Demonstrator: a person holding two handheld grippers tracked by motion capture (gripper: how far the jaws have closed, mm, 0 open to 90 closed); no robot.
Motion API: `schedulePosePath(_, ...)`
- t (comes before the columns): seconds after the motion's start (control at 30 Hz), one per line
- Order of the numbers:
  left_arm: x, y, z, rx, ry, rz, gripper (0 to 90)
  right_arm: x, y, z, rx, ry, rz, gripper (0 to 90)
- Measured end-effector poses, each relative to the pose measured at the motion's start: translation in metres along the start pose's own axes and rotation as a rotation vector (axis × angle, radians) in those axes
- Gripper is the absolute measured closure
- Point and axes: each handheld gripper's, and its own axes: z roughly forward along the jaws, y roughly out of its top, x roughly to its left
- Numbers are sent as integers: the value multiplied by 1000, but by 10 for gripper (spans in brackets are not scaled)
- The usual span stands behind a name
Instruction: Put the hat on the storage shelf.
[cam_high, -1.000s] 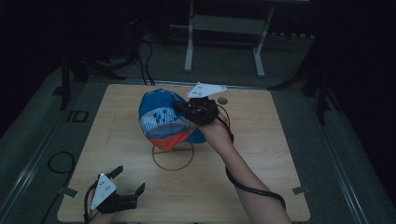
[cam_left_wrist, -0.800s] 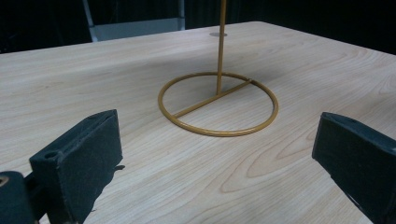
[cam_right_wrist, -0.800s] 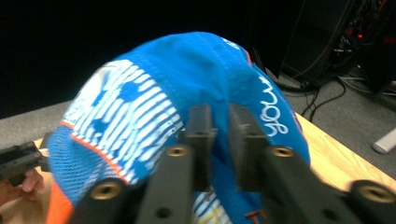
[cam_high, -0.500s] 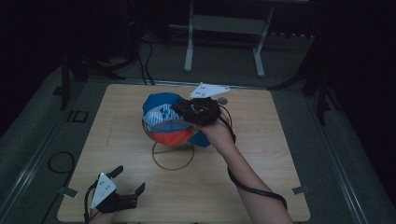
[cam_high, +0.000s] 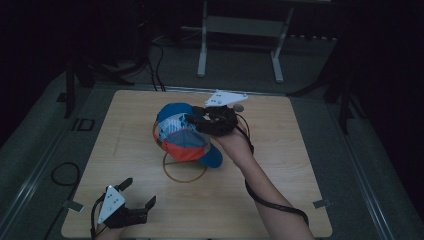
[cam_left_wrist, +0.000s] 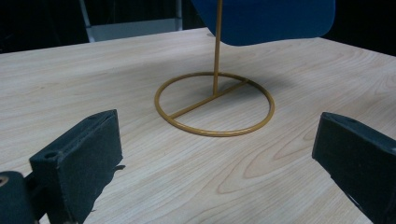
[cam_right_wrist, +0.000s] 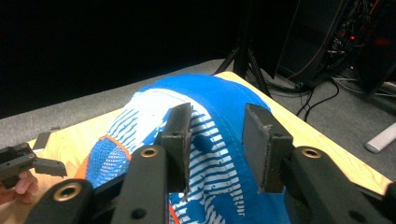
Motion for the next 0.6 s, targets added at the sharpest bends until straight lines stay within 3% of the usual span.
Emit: schedulePosePath(0.6,-1,-1,2,1,-7,-3,18,-10,-16,-19,-16,-9,40,387)
